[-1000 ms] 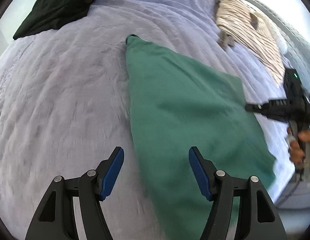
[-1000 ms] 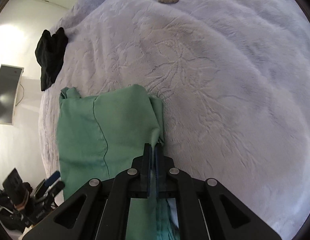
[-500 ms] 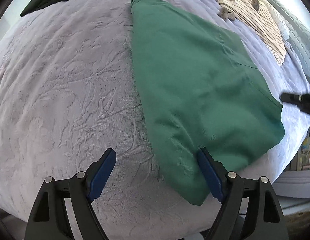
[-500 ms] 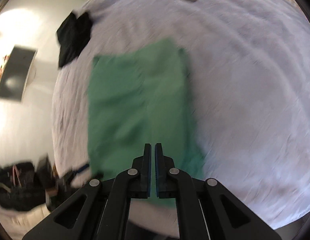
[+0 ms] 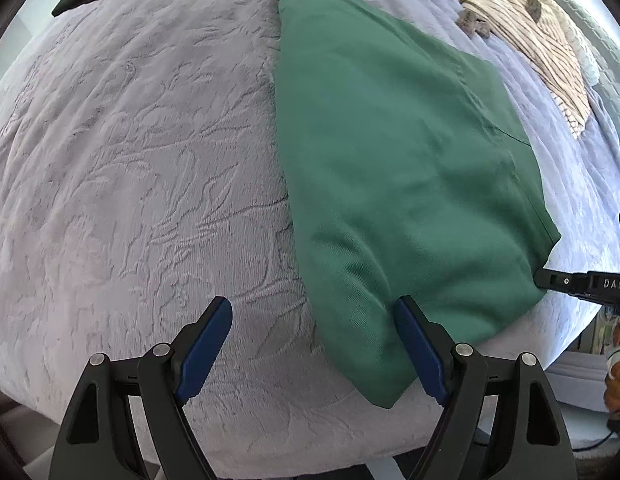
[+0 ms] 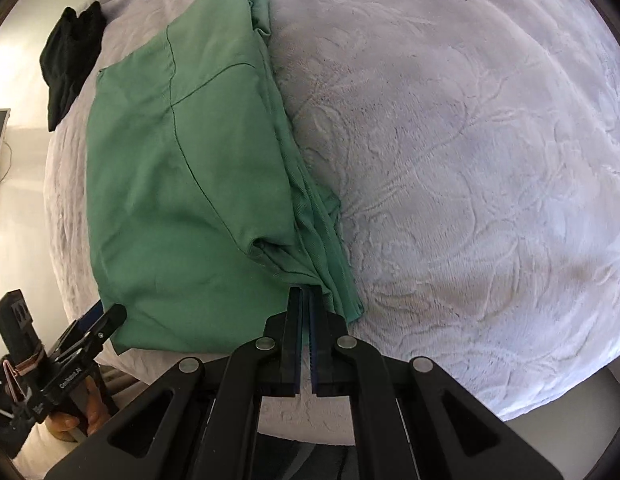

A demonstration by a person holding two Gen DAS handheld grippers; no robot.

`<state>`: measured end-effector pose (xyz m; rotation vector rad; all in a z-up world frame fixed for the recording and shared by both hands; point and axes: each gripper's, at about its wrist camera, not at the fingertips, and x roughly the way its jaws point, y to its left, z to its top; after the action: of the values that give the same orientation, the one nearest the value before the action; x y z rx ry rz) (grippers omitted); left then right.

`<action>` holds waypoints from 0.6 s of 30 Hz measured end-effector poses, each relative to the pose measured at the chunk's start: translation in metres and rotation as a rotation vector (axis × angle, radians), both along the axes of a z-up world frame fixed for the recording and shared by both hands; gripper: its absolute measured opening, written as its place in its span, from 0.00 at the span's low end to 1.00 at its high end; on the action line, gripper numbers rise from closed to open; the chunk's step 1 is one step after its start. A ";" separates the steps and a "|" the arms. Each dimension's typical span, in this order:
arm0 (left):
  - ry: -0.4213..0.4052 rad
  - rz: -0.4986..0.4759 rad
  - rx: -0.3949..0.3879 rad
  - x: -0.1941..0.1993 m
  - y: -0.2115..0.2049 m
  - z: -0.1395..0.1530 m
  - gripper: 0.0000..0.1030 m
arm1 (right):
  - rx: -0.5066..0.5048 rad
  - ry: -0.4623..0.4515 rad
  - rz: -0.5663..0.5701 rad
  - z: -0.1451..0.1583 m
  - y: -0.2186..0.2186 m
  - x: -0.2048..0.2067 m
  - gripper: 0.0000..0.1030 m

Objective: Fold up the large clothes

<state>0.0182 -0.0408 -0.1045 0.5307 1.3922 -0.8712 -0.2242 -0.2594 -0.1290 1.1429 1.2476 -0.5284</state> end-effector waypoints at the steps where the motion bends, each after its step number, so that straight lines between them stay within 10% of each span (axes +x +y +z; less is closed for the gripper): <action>1: 0.006 0.004 0.008 0.001 -0.001 0.000 0.82 | -0.003 0.005 0.005 -0.001 0.000 -0.001 0.02; 18: -0.024 0.062 0.083 0.014 -0.011 0.021 0.82 | -0.038 0.086 0.026 0.023 -0.001 0.007 0.03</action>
<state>0.0325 -0.0520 -0.0834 0.5571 1.4207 -0.7576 -0.2169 -0.2604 -0.1062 1.0807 1.3192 -0.5847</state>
